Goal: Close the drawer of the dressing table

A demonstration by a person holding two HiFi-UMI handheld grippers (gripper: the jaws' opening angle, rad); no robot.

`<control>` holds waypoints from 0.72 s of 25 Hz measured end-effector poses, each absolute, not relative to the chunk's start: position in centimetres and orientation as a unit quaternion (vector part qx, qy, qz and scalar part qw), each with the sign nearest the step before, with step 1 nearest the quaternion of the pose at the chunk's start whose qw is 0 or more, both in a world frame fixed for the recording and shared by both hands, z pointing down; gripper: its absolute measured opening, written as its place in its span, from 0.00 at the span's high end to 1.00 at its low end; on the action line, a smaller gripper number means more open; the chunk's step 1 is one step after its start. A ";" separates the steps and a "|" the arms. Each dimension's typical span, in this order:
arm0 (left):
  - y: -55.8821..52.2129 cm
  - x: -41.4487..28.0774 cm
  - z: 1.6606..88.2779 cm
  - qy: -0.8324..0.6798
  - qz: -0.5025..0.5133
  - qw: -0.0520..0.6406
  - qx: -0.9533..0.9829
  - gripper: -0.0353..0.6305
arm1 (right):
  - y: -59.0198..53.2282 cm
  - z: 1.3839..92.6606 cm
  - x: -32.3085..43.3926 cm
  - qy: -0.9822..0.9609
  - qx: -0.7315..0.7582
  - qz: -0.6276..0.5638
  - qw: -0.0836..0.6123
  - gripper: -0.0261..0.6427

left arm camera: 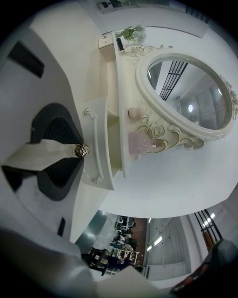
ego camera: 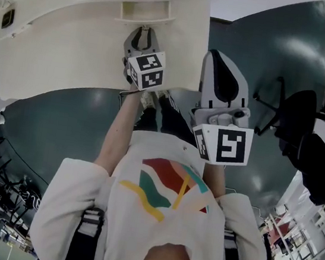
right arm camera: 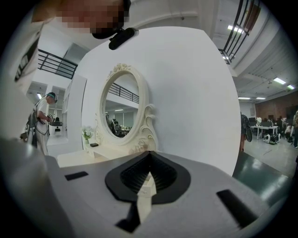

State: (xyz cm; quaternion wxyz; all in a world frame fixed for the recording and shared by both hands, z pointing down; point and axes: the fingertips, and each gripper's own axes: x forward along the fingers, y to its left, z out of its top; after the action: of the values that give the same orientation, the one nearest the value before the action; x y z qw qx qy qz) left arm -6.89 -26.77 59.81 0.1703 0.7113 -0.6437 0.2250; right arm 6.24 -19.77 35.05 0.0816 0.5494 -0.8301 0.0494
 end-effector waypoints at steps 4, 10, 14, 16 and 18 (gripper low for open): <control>-26.8 -6.9 59.8 -0.642 0.229 0.169 0.712 0.82 | -19.9 35.1 6.0 -0.832 0.547 0.050 0.082 0.96; -26.9 -6.9 59.7 -0.638 0.233 0.164 0.716 0.82 | -20.1 35.0 5.9 -0.832 0.547 0.049 0.082 0.96; -27.4 -6.7 59.1 -0.640 0.228 0.156 0.717 0.82 | -20.1 35.0 5.9 -0.832 0.547 0.049 0.082 0.96; -27.9 -6.8 58.8 -0.640 0.226 0.154 0.718 0.82 | -20.1 35.1 5.9 -0.832 0.547 0.049 0.082 0.96; -28.4 -6.9 58.6 -0.640 0.226 0.152 0.719 0.82 | -20.2 35.1 5.8 -0.832 0.547 0.049 0.083 0.96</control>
State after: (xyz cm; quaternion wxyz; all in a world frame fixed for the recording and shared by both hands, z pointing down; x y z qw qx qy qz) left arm -6.90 -28.43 58.63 0.1522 0.7188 -0.6397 0.2257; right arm 5.82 -20.21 35.10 0.0833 0.5469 -0.8316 0.0493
